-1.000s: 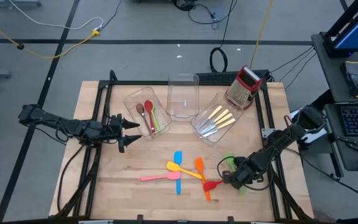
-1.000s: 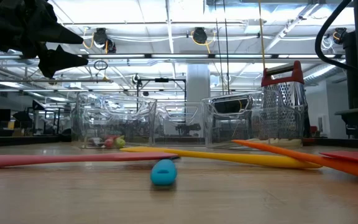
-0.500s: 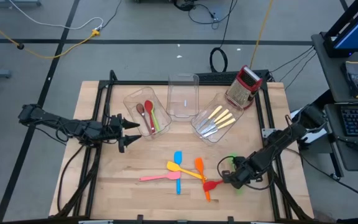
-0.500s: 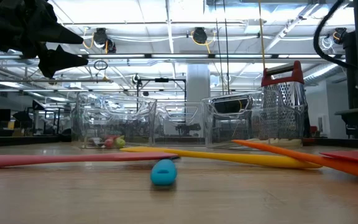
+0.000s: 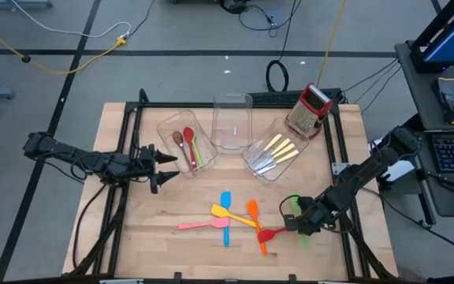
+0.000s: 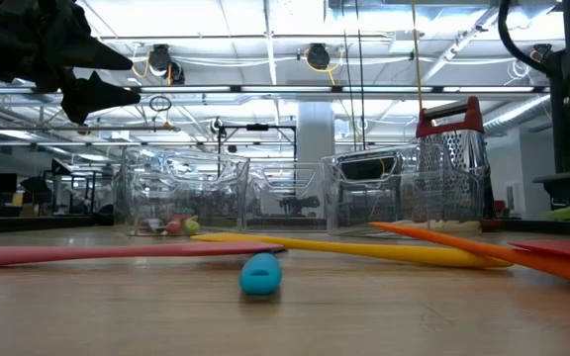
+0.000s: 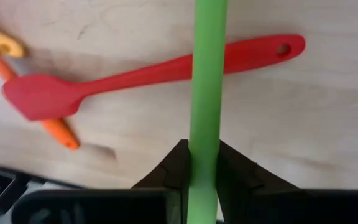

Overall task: Pick & Place Kitchen Items
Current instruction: Put the green spatula into the middle transparent bin

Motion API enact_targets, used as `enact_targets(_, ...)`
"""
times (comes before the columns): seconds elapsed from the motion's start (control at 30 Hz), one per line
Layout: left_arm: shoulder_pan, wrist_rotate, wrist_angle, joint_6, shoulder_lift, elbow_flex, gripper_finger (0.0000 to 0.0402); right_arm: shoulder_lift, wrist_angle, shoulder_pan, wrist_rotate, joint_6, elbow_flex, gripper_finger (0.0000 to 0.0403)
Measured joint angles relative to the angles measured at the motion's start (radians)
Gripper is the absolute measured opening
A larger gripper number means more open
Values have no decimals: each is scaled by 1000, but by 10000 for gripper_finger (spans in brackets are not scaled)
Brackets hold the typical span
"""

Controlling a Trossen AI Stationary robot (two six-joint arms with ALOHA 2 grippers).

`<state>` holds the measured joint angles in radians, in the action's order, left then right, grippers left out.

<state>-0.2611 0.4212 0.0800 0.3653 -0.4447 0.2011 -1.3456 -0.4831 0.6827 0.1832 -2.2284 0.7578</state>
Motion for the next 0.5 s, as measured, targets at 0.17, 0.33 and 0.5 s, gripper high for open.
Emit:
enact_targets(0.17,0,0,0,2,0,0,306,58,0,0,0,0,0,43)
enact_targets(0.33,0,0,0,3,0,0,306,107,16,0,-33,19,0,43)
enact_targets(0.5,0,0,0,5,0,0,306,131,109,-2,-133,41,0,43)
